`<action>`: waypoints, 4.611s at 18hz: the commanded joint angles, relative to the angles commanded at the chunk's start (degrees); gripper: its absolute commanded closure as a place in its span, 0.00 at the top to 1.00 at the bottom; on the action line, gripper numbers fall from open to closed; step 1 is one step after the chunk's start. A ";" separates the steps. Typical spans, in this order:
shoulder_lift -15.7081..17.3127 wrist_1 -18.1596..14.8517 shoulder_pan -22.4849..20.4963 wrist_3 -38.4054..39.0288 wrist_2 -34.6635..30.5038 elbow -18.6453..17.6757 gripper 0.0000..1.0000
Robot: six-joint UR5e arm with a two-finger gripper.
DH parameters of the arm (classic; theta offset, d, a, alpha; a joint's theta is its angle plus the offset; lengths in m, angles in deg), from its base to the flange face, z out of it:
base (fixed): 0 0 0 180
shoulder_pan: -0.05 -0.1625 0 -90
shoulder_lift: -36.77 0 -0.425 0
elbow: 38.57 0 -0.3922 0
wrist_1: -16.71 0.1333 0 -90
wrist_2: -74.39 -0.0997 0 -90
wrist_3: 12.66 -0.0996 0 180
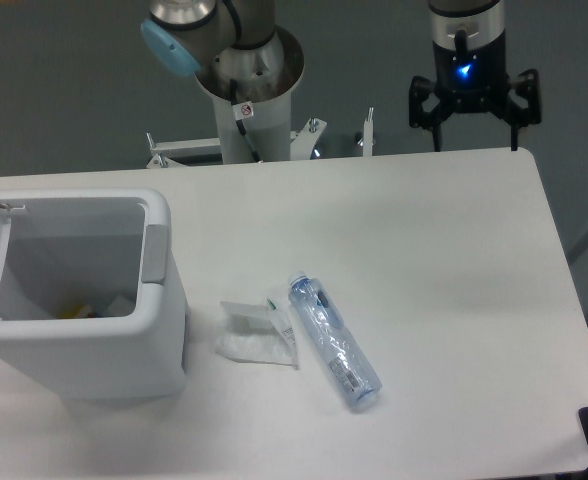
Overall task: Place the trash in the trash can
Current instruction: 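Move the gripper down toward the white paper wrapper, then lower the gripper onto the white paper wrapper and close it, then lift the wrapper and carry it over the white trash bin, then open the gripper to drop the wrapper into the bin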
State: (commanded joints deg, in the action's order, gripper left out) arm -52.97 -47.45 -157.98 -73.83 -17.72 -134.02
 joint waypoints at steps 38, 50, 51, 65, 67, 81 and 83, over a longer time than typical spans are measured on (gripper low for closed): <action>-23.82 20.83 28.30 -7.74 8.88 -13.10 0.18; -21.62 21.01 27.60 6.68 9.58 -7.83 0.00; -21.45 21.01 27.25 7.20 10.10 -7.21 0.00; -4.76 20.83 20.38 57.55 33.49 5.62 0.00; -2.56 20.74 23.63 59.32 33.14 5.10 0.00; -5.80 20.74 40.87 58.54 31.29 0.00 0.05; -6.15 20.92 40.78 58.19 31.29 0.00 0.41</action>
State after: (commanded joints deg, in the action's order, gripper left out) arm -59.12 -26.53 -117.19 -15.64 13.57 -134.02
